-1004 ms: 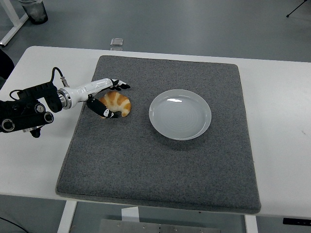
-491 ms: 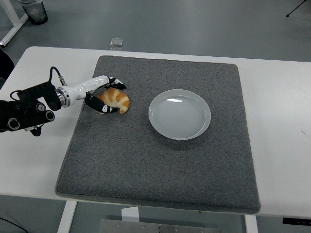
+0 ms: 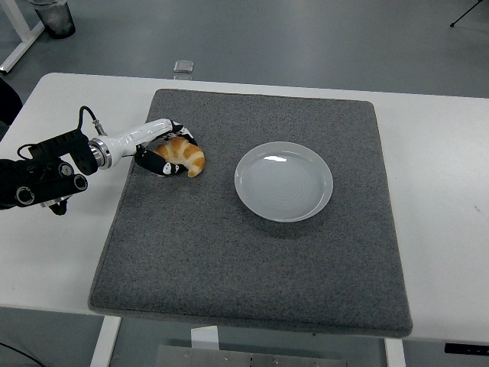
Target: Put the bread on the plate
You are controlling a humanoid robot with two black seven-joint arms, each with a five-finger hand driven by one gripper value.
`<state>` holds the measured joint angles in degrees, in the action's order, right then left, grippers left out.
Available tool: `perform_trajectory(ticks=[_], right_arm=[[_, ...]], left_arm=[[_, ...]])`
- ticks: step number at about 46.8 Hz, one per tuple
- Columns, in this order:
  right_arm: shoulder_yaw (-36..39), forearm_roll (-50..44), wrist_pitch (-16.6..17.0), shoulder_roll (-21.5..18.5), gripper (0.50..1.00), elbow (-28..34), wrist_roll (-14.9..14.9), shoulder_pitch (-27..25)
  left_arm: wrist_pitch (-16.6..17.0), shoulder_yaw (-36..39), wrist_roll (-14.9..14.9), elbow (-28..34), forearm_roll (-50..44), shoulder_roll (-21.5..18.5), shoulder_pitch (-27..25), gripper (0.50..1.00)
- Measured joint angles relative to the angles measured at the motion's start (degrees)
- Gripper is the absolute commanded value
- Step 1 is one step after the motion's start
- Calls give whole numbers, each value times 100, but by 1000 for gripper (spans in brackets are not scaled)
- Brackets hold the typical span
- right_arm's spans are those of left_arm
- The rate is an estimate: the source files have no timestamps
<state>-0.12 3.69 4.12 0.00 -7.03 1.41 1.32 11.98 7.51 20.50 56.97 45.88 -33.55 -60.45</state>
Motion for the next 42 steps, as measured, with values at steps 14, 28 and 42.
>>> perform_trajectory(ticks=[14,28,42], right_arm=[[3,0,17,0,952,-9,0,-1],[3,0,28,0,952,-9,-1,0],[3,0,24,0,954,-9,0,-4]], left_arm=[[-12,-205,-3,0,0,-108,-62,500],[-14,-232,-3,58,1,-232,-103,500],[-99,-365,-3,81,89,-965,-403,500]])
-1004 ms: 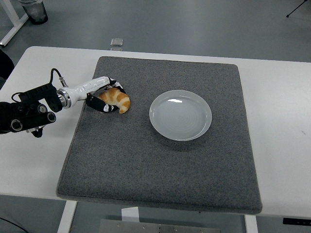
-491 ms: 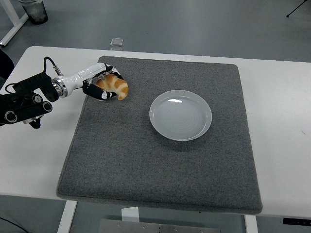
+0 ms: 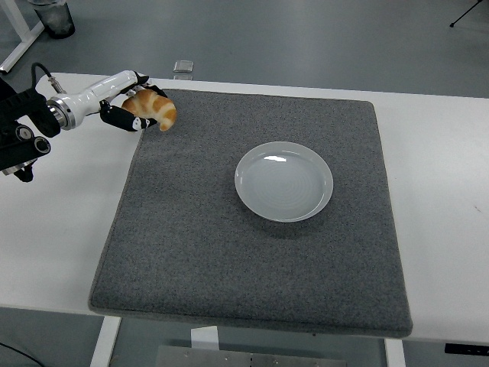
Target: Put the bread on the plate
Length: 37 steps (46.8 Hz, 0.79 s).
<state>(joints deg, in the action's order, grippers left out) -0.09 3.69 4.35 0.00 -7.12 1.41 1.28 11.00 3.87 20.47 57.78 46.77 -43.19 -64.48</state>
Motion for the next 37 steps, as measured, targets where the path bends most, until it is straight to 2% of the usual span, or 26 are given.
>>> perform_trajectory(ticks=[10,21,27,37], right_arm=[[0,0,2,0,952,1,0,3],[0,0,-4,0,952,2,0,2],[0,0,-3,0,952,1,1,4],[0,0,4,0,952,5,0,4]], left_arm=[[-130,47,0,-193,33,-494,-430,500],[-442,80,-2,-608,56,-509,-1388,500],[-604,160,-31,-648,156,-351,-1896,500],[-605,272,-75,-616,307,419,-2222,500]])
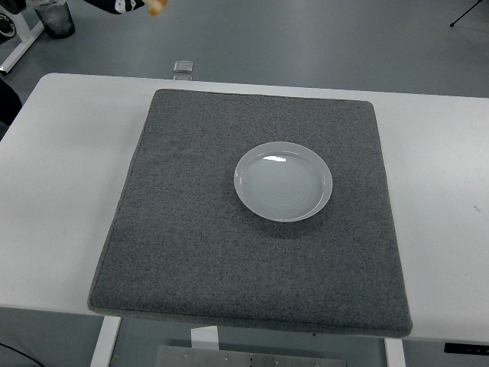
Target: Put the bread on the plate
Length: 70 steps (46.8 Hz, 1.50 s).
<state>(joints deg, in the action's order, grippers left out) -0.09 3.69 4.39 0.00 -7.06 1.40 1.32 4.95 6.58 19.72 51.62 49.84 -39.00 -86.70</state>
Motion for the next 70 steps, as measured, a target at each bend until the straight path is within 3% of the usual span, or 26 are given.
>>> perform_trajectory(ticks=[10,15,21,28,34,46,52,70], right_arm=[[0,0,-2,0,952,-4,0,-1],[0,0,-2,0,952,-5,1,0],[1,0,8,0,954,-6,-1,2],[0,0,9,0,952,-5,1,-1],[0,0,9,0,952,-5,0,0],[0,0,9,0,952,-5,0,0],[0,0,9,0,952,-5,0,5],[0,0,9,0,952,-4,1,9]], left_arm=[[111,-3,-36,125,49,765,-181,500],[392,-4,-191,383,56,1038,-189,500],[728,66,-393,1042,61,1146,-171,500],[951,139,-433,1926,68,1145,-92,500],[1208,534,-432,2220,120,1173,15,500],[1566,557,-351,1903,1084,1448,924,500],[1720,496,-259,1579,1124,1789,1257,500],[1750,492,-101,580,1054,2452,1825,500]])
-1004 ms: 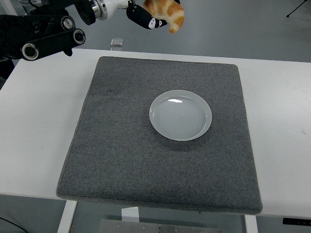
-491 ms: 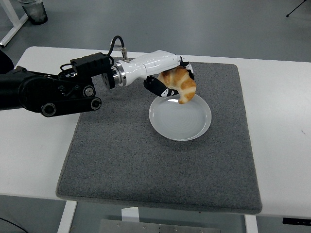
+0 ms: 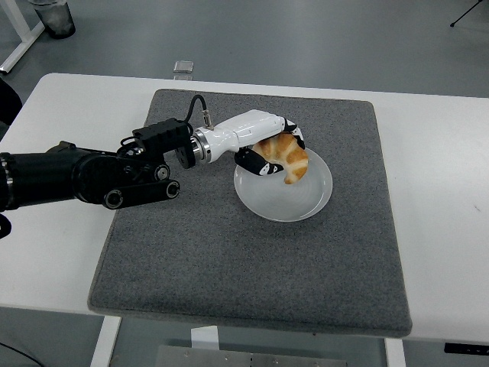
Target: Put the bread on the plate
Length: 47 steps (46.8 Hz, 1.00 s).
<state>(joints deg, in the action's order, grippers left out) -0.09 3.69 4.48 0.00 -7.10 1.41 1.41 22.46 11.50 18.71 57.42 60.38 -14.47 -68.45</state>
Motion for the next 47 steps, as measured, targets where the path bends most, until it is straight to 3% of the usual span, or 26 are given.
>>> perform_trajectory(ticks=[15,43,47], right_arm=[[0,0,0,0,952,0,0,0],[0,0,-8,0,952,-2,-1,0],[0,0,-9,0,952,-1,0,0]], left_arm=[[6,2,81,-527,-1,458,377,500],[41,-103,83,-735,-53,473,658,500],[72,-190,81,-751,-52,473,697,548]])
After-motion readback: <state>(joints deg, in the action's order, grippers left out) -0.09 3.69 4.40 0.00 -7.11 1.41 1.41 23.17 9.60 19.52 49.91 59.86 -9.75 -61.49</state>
